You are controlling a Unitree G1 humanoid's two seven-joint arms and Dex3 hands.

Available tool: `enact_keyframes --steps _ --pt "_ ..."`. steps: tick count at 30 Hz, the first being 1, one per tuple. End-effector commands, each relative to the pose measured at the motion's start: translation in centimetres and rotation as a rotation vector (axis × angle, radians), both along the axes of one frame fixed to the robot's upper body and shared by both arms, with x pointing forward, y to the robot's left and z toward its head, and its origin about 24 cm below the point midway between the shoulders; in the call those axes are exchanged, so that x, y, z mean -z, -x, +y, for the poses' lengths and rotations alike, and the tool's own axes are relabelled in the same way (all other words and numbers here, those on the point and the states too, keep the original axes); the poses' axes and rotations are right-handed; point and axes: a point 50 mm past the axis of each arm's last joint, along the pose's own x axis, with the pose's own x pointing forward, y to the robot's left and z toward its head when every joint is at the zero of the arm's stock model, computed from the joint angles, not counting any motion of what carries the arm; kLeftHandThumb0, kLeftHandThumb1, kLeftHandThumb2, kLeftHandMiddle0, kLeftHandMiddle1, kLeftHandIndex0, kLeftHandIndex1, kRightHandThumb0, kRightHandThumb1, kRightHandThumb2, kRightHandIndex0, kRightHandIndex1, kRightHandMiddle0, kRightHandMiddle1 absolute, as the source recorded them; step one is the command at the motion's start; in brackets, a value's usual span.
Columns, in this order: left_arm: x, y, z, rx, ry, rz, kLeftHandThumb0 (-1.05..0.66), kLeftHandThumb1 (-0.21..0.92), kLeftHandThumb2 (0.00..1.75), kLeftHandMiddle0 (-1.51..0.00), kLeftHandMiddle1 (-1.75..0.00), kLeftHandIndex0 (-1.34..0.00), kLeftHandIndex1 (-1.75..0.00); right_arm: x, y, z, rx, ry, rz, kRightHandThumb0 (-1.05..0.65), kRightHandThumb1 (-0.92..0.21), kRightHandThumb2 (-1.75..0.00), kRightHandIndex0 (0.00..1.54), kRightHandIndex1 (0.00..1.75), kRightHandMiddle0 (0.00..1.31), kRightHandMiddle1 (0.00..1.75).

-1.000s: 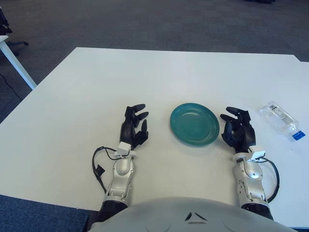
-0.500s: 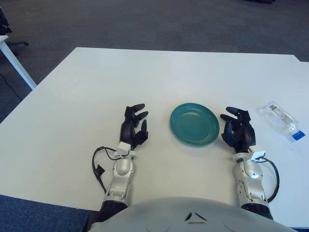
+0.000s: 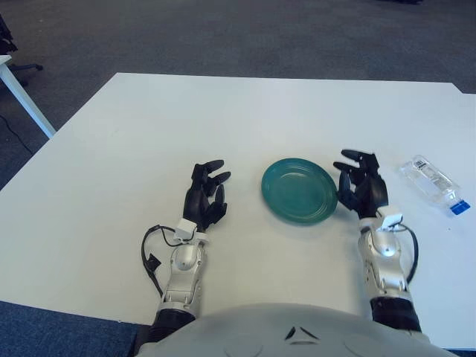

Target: Put the bottle into the plate.

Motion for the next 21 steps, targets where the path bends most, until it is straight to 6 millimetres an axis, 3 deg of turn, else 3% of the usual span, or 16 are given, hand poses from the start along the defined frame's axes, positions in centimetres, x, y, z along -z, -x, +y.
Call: enact_keyframes --steps 1,9,18,21 --pt "2.3 1.2 0.3 0.002 0.000 0.133 -0.59 0.88 0.66 -0.41 -0.73 -0.16 -1.07 -2.1 -1.1 -1.1 0.004 0.061 -0.053 -0.54 -0.73 -0.76 0.20 1.00 0.00 1.15" --pt "2.3 1.1 0.2 0.005 0.002 0.142 -0.58 0.86 0.71 -0.40 -0.74 -0.15 -1.06 -4.6 -2.8 -3.4 0.050 0.283 -0.076 -0.53 -0.70 -0.73 0.18 0.98 0.00 1.07" --pt "2.3 1.0 0.2 0.006 0.024 0.136 -0.59 0.87 0.69 -0.40 -0.75 -0.14 -1.07 -6.3 -4.6 -6.3 0.231 0.948 -0.089 -0.68 -0.83 -0.51 0.18 0.77 0.00 1.01" --pt "2.4 0.9 0.1 0.005 0.025 0.133 -0.59 0.88 0.67 -0.40 -0.75 -0.13 -1.07 -6.8 -5.4 -7.0 0.273 1.079 -0.089 -0.73 -0.87 -0.43 0.17 0.70 0.00 1.00"
